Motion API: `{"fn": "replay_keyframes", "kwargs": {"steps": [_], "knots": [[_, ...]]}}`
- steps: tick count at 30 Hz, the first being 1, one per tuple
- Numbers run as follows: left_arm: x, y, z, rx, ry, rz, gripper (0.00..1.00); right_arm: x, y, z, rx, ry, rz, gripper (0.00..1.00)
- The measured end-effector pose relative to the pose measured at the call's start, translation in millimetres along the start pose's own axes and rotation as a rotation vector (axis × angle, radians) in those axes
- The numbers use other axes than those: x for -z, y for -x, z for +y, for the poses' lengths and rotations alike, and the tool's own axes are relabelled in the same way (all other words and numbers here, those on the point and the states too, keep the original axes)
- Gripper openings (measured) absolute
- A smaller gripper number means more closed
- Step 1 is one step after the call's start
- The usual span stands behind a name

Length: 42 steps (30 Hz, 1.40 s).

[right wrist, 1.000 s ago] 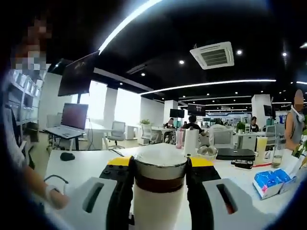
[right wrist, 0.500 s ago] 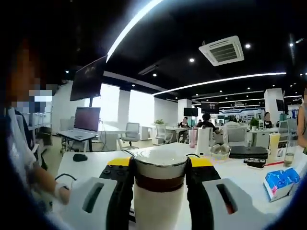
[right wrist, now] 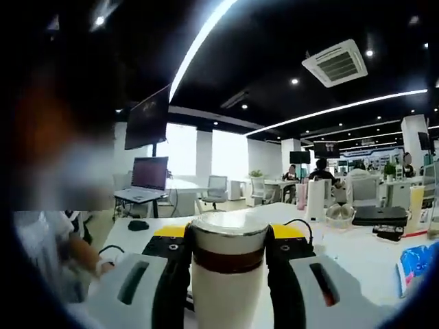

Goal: Grasp the water cup twist off the cup lid place the cup lid on the table

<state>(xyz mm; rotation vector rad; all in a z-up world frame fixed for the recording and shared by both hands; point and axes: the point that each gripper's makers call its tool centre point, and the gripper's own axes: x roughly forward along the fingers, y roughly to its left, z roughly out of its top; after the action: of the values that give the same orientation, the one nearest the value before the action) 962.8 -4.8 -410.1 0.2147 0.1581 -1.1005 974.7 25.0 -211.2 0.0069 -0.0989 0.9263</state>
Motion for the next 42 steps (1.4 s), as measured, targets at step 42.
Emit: {"fn": "replay_keyframes", "kwargs": {"steps": [42], "knots": [[-1.1, -0.5, -0.5, 0.005, -0.01, -0.002, 0.48, -0.9, 10.0, 4.9, -0.239, 0.021, 0.013, 0.5]]}}
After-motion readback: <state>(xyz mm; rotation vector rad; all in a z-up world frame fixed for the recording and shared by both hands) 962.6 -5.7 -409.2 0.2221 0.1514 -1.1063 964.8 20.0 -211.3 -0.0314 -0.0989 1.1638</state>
